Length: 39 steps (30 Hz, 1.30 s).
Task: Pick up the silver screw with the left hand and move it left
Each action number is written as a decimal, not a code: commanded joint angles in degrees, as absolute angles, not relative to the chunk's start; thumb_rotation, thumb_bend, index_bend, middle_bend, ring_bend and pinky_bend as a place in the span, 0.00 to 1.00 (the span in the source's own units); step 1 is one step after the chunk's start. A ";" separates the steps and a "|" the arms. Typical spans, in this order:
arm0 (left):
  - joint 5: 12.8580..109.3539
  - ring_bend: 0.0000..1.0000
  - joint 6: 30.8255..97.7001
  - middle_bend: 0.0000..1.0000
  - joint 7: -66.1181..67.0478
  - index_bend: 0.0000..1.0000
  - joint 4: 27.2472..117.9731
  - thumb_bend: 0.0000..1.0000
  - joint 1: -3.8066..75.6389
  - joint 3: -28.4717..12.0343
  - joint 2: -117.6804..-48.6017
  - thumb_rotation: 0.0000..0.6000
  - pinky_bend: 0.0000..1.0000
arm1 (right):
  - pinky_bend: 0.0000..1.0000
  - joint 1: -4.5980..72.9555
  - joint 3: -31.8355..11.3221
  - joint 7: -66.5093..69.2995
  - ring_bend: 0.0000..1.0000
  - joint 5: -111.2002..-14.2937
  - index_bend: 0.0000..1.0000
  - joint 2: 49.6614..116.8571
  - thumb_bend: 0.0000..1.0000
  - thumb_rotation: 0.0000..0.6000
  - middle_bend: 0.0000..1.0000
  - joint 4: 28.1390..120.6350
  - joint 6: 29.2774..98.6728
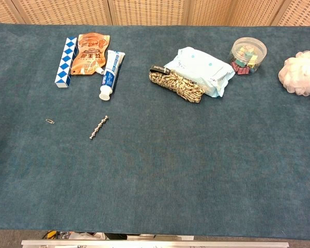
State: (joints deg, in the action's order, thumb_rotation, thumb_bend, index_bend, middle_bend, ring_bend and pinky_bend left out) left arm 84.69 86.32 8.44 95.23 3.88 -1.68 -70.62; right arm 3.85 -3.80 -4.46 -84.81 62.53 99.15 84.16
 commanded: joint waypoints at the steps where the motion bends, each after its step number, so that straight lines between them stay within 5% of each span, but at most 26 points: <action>1: 84.36 0.18 86.13 0.27 8.82 0.14 95.32 0.24 3.92 -1.79 -70.64 1.00 0.17 | 0.38 4.03 -3.78 -4.11 0.33 -84.91 0.44 62.52 0.21 1.00 0.43 99.05 83.88; 16: 84.22 0.21 82.88 0.28 8.69 0.28 99.11 0.24 5.47 -1.81 -67.00 1.00 0.17 | 0.38 5.74 -6.36 -2.06 0.33 -87.05 0.44 63.00 0.21 1.00 0.43 97.94 86.08; 26: 88.91 0.31 76.58 0.39 8.26 0.37 100.37 0.24 10.29 -0.75 -64.77 1.00 0.19 | 0.38 8.94 -8.29 -3.20 0.33 -85.33 0.44 63.43 0.22 1.00 0.43 97.95 82.79; 39: 93.49 0.61 64.53 0.71 9.61 0.37 100.61 0.24 18.81 1.06 -63.01 1.00 0.60 | 0.38 11.54 -8.86 -3.18 0.33 -84.36 0.44 64.35 0.22 1.00 0.43 96.60 80.10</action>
State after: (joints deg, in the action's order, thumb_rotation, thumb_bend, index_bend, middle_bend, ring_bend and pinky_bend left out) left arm 92.87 65.93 9.20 100.56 17.59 0.69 -63.18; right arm 11.55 -8.87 -3.18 -84.37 64.36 96.60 80.09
